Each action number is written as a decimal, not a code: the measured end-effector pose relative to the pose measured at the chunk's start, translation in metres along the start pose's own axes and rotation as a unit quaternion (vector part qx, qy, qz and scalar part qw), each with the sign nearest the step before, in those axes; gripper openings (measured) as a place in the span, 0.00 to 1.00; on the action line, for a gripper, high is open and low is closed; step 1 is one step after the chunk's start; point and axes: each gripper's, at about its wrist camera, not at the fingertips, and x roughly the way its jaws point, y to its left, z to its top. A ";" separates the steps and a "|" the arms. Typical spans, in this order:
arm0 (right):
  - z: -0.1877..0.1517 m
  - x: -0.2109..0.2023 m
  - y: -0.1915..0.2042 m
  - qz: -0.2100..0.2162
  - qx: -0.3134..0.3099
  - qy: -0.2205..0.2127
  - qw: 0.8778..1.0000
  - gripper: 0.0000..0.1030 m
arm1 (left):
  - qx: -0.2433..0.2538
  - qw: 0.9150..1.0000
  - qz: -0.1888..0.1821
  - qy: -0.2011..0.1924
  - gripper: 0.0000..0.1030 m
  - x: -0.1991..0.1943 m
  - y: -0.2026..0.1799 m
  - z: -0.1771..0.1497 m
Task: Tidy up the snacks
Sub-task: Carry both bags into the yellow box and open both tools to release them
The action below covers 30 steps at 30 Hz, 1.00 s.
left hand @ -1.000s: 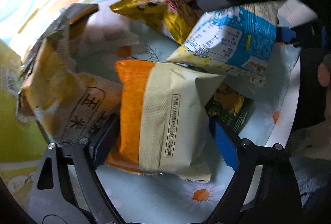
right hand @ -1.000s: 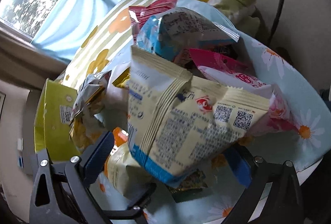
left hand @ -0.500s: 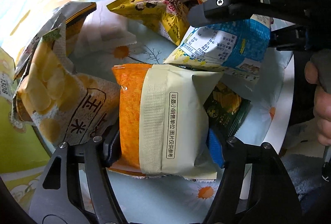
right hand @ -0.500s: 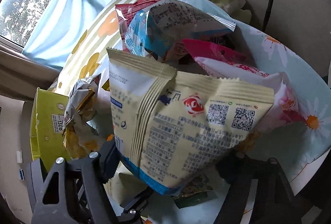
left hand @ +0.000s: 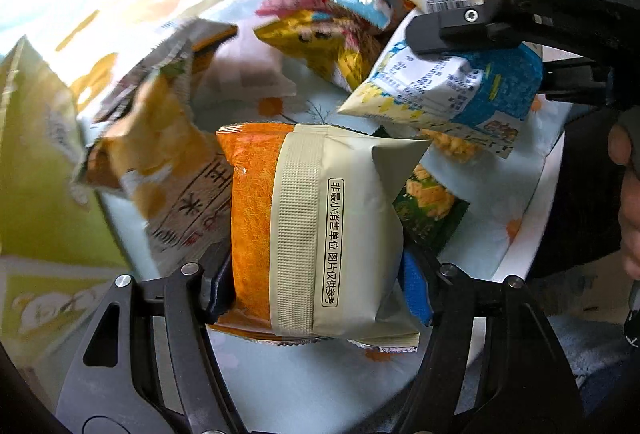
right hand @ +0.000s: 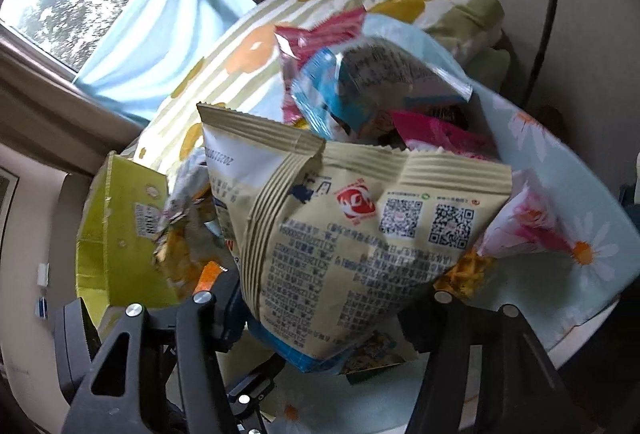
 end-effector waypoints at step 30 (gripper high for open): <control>0.018 -0.009 0.269 0.119 -0.276 -0.016 0.954 0.55 | -0.265 0.938 0.165 -0.150 0.62 -0.217 0.249 -0.034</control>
